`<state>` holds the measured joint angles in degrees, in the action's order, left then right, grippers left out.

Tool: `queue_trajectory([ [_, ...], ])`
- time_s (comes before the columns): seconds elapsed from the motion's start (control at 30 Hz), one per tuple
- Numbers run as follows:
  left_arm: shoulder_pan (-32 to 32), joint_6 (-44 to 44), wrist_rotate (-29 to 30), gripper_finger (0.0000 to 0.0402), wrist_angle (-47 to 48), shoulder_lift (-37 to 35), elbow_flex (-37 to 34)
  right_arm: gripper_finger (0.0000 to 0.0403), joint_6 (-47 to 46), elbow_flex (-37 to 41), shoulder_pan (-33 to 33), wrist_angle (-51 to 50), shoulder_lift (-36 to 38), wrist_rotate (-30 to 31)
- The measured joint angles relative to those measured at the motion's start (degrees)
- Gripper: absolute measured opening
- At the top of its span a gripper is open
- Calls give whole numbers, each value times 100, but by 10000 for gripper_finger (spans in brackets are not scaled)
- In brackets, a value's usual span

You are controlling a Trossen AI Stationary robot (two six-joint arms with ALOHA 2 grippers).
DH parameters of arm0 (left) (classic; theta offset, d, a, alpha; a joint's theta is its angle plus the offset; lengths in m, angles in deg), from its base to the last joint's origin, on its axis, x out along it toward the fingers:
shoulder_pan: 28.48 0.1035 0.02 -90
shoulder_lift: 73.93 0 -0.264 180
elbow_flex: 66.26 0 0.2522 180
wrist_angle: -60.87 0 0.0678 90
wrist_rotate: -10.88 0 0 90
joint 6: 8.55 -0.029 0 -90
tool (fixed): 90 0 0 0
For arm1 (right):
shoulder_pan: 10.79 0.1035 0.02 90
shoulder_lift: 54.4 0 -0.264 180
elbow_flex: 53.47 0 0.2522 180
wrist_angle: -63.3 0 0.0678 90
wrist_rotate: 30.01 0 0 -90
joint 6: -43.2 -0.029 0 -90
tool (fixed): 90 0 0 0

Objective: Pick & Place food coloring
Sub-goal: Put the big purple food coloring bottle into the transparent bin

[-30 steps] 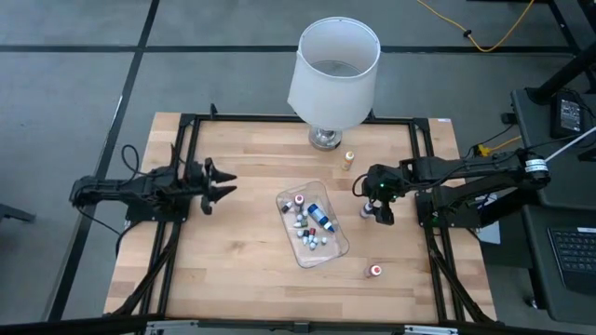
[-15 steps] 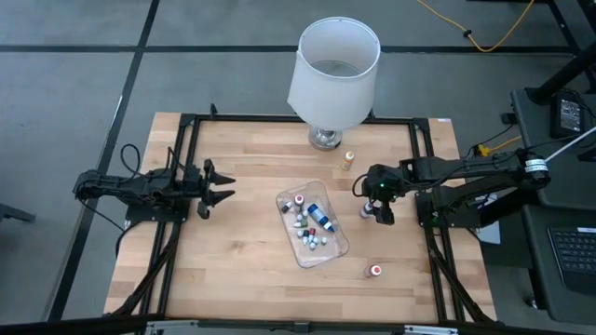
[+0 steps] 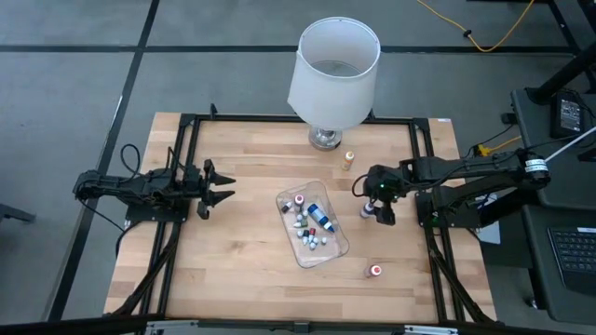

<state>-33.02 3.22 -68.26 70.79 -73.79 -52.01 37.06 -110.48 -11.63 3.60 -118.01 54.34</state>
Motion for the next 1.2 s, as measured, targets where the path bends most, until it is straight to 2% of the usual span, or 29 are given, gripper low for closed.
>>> queue_trajectory([
  [0.27, 0, 1, -2, 182, -4, 0, 0, 306, -130, 170, 0, -60, -78, 2],
  [0.7, 0, -2, -2, 182, -27, 0, 0, 300, -309, 234, 2, 401, -944, 133],
  [0.9, 0, 2, -2, 182, -26, 0, 0, 255, -279, 236, 2, 326, -953, 151],
  [1.2, 0, 0, -2, 182, -26, 0, 0, 150, -238, 228, 2, 328, -949, 122],
])
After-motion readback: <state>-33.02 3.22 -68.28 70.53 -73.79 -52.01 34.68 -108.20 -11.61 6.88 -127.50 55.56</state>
